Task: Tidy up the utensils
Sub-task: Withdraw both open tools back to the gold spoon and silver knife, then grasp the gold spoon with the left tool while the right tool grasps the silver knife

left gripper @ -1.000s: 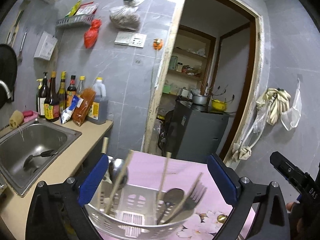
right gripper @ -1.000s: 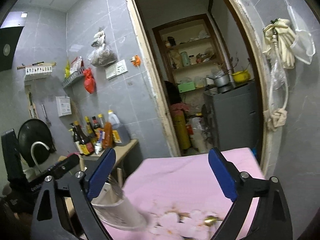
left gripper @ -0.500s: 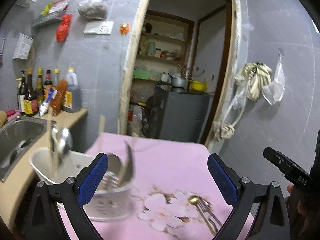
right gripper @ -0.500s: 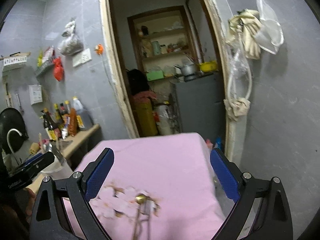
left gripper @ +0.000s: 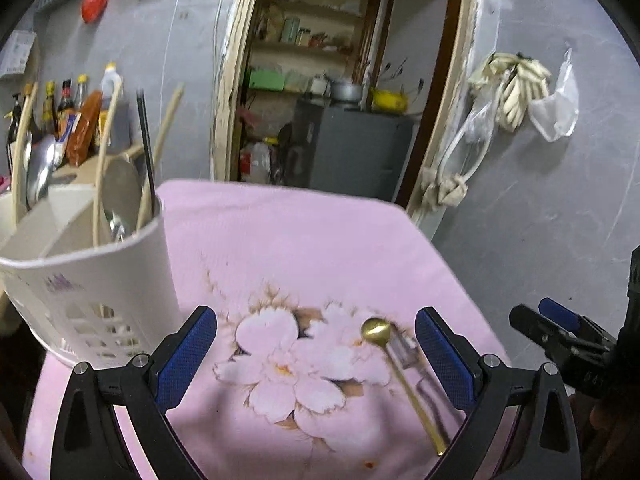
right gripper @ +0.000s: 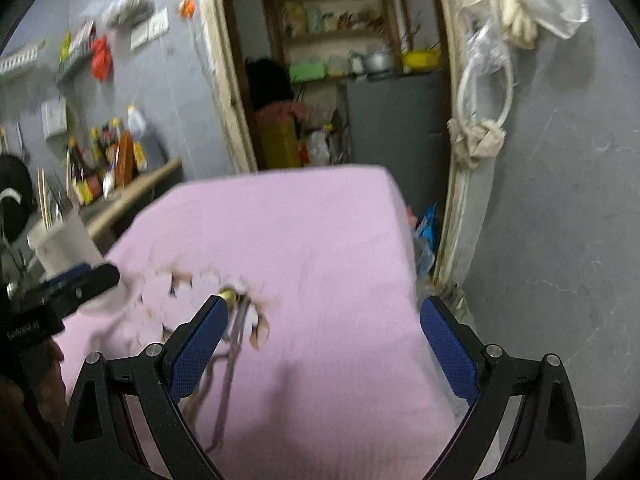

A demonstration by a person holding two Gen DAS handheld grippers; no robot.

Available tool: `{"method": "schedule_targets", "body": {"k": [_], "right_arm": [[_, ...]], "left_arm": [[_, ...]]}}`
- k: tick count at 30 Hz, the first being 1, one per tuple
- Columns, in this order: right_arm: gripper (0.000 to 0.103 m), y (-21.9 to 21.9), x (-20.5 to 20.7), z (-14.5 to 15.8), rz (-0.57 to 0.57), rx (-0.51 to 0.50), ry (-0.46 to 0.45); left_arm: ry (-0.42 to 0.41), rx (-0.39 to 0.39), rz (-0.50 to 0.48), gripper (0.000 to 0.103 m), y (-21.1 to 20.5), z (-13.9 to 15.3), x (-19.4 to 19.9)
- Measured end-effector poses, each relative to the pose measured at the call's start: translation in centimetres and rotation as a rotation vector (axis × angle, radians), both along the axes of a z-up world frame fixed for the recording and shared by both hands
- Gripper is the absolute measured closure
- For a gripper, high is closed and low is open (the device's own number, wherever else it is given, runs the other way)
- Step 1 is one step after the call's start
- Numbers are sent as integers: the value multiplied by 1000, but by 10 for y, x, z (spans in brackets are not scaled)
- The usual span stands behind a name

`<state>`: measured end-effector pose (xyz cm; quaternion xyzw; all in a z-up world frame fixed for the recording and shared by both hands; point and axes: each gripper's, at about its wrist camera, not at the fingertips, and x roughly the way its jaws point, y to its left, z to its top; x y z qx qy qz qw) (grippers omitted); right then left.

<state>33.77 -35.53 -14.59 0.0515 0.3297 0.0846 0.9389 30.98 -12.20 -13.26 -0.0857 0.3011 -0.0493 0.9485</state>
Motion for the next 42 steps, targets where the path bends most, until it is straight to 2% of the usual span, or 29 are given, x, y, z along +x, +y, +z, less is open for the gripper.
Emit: {"method": "schedule_targets", "body": {"k": [8,22,30,36,42], "right_arm": [[9,25,14,-26,104,-35,99],[9,60,30,-45,191,-96,200],[9,53,28,-42,105,-175,201],[9,19,26,-41,21,-161,206],[9,-10,22,-45,-25,-95,209]], "left_arm": [[65,-18,33,3,3,-20,9],[82,-40,48,3,8,-23,14],[97,-40,35,3,6,-26,19],[104,-31,-33,3,-6,-28,26],[148,-19,-156,22,-30,-34,36]]}}
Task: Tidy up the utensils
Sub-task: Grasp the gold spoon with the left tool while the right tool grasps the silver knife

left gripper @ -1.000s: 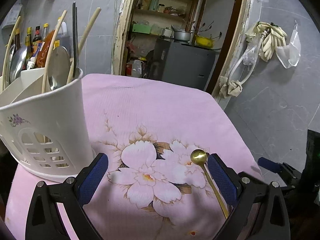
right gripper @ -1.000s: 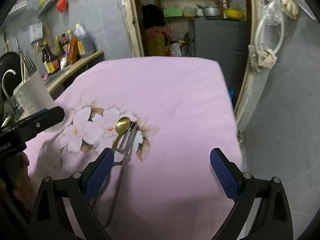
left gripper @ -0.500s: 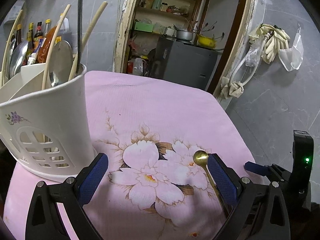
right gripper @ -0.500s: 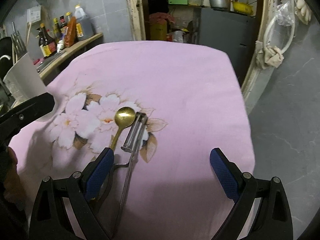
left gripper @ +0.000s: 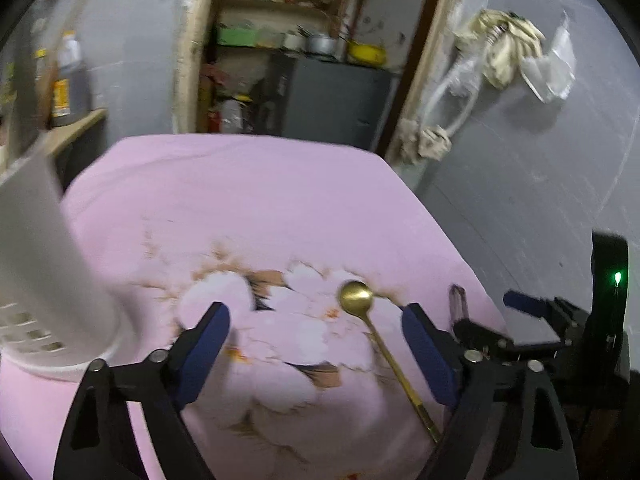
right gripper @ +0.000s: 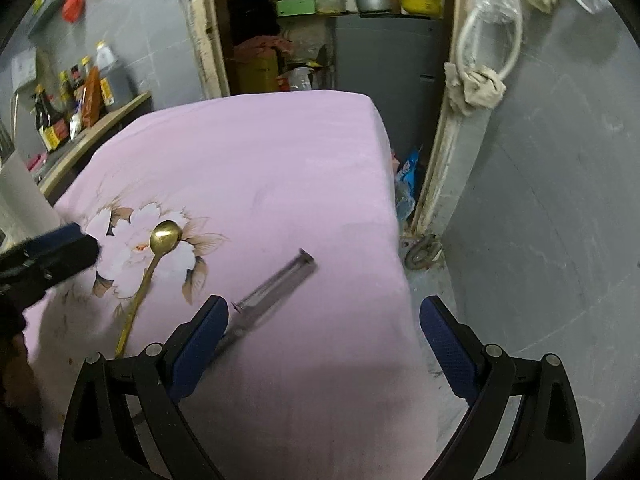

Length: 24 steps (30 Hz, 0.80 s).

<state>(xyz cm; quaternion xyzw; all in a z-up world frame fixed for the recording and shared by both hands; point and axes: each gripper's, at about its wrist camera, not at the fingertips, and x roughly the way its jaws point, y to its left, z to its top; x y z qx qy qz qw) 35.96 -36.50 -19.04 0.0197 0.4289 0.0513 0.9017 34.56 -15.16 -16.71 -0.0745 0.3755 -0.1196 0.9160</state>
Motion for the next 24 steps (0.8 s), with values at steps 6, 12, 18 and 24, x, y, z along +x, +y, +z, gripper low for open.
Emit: {"method": "schedule_targets", "body": {"k": [6,12,18,24], "right_arm": [[16,-5,-3,2,27,98,-45],[50,6,6,-8,63,152,-13],[63,10,16,-17,62,212,8],[64,15,25,-20,69,255,9]], "left_arm": [[57,-12,-74,42,-14,-10,12],[111,-33,-79,59,-14,-22,30],[125,-17,-101,66,-20,-28,43],[135,-25,-124,77,-22,-28,50]]}}
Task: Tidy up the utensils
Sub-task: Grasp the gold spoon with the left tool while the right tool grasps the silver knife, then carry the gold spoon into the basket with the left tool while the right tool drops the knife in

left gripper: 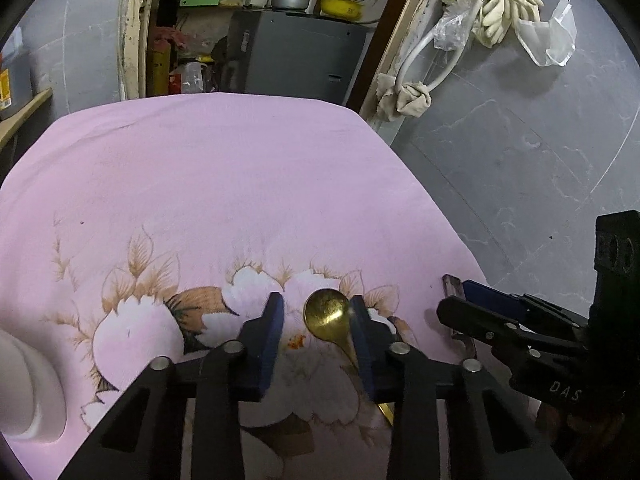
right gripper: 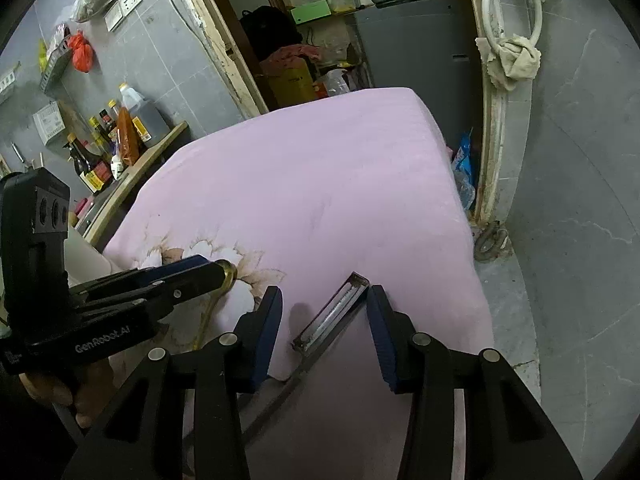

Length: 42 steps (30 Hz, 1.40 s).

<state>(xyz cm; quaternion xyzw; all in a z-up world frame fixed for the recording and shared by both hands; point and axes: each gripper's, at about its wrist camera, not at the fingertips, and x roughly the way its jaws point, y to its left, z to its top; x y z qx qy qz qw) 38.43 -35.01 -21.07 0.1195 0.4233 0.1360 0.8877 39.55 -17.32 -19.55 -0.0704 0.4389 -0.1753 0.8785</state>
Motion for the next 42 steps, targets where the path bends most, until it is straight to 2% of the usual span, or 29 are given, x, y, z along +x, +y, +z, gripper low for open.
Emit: {"method": "schedule_targets", "body": {"k": [2,8,14,20,27,31,36,42], "right_arm": [[64,2,2,0,6,-7,1],[68,6,5,2,9,-48,6],[68,15,5,9,22,-127,36],[68,17,6,13,7,-150,75],[80,23,10,16,-26,-196,113],[90,10,10,15,-72,-90,124],[92,-1,-2,22,-104,68,75],[93,5,-20,37,-86,110,-19]], "left_arm": [[6,-2,-6,84,0,0,2],[16,1,-22,96,-2,-1,4],[12,-2,-32,98,-4,-1,0],[2,-23,-31,100,-3,3,-6],[1,-26,-36,100,-2,4,-13],[-20,-18,-21,101,-1,9,-18],[-76,1,8,101,4,24,-29],[-181,15,69,101,14,47,-48]]}}
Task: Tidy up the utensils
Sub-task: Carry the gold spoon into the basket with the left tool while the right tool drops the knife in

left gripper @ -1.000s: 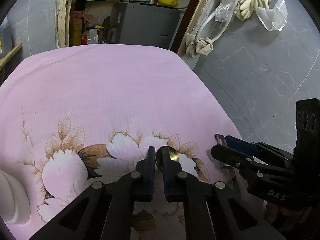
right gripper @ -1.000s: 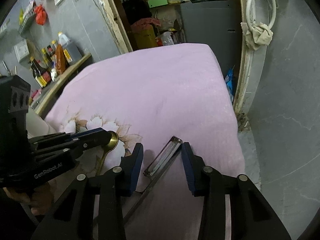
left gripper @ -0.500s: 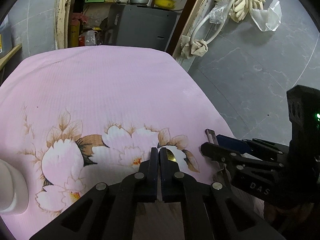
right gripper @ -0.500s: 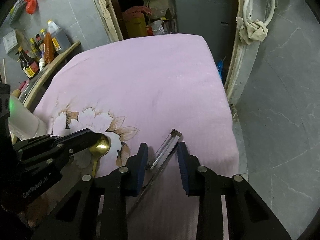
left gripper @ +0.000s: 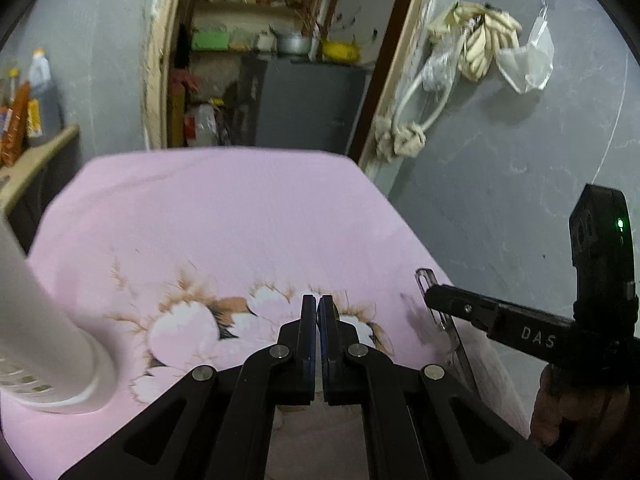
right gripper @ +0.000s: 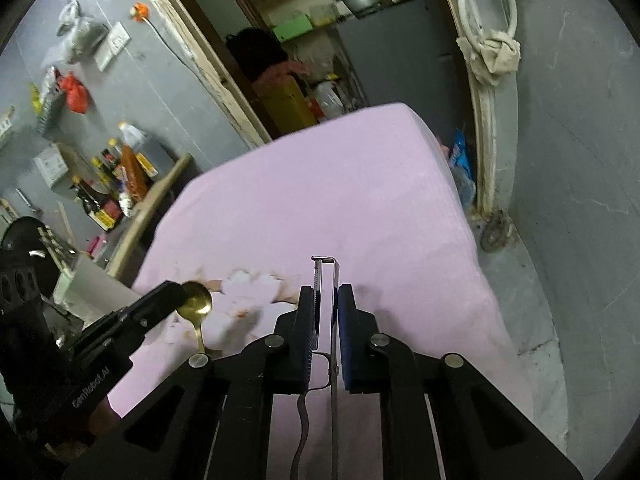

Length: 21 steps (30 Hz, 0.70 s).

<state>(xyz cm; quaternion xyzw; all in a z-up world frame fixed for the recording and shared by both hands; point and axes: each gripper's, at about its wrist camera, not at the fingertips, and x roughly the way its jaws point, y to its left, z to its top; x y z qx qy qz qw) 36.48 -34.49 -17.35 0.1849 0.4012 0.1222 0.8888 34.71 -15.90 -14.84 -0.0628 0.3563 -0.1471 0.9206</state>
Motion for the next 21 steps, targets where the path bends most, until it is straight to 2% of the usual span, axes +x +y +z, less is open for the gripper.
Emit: {"method": "schedule_targets", "body": {"k": [7,16,21], "right_arm": [[93,7,-24,20,24,-1,-115],[93,22,-39,60,56,-14,-241],[93,44,-43,93,65,-1,-334]], "left_arm": [[-134,19,75,101,13,29,-22],[-226,2,140,101,40,63,-46],[-264,7,175,101,60,84,-56]]}}
